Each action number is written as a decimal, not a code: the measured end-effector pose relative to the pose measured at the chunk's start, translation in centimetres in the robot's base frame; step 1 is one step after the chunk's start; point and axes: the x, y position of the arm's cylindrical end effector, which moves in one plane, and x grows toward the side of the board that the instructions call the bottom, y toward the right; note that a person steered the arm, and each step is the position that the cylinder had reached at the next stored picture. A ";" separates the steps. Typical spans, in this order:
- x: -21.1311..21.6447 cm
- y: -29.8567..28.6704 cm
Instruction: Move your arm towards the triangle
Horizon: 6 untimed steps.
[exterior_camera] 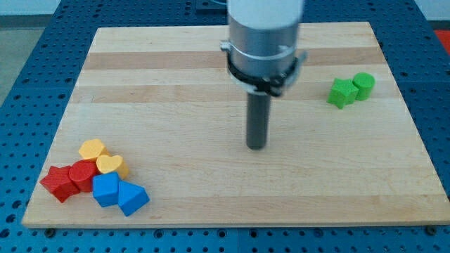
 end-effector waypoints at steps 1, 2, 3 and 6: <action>9.9 -2.8; 9.9 -2.8; 10.0 -4.6; 10.0 -9.6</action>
